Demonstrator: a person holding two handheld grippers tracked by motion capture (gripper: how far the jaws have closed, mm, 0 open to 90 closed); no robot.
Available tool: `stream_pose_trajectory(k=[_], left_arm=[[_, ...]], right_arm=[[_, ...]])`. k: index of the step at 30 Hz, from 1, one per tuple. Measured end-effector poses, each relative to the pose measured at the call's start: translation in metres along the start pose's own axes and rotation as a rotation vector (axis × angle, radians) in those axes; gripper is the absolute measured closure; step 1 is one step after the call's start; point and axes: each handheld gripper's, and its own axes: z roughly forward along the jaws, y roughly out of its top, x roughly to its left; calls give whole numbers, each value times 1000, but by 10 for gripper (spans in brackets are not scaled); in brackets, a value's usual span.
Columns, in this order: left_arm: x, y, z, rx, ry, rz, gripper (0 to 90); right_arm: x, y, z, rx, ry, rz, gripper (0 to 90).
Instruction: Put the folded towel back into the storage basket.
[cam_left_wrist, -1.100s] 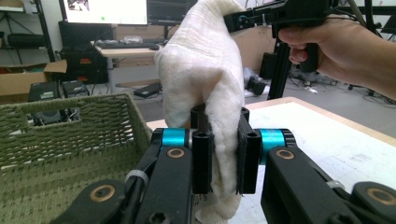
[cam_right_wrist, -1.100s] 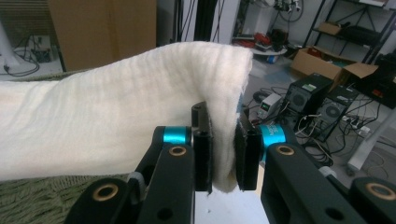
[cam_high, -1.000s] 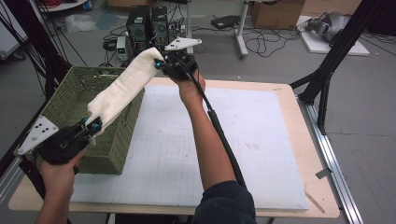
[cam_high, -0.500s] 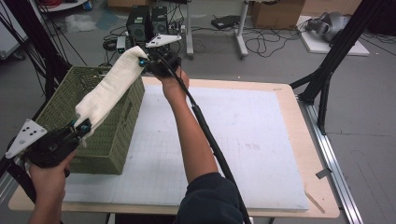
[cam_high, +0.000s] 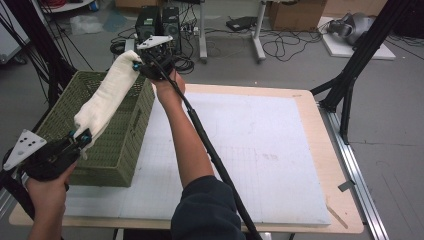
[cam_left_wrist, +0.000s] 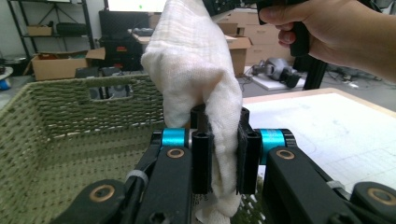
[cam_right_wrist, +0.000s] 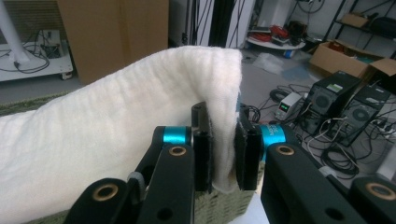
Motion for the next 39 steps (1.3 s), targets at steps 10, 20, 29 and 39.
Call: stream_pose_trajectory(k=[10, 20, 29, 39], left_arm=[[6, -4, -4, 11, 13, -12, 798], [15, -8, -8, 34, 43, -32, 793], [23, -13, 0, 130, 112, -142, 385], [27, -5, -11, 91, 119, -175, 324]], right_arm=[[9, 0, 26, 18, 16, 18, 803], [21, 0, 55, 31, 31, 19, 803], [33, -8, 86, 68, -60, 84, 452], [31, -12, 72, 37, -81, 134, 344]])
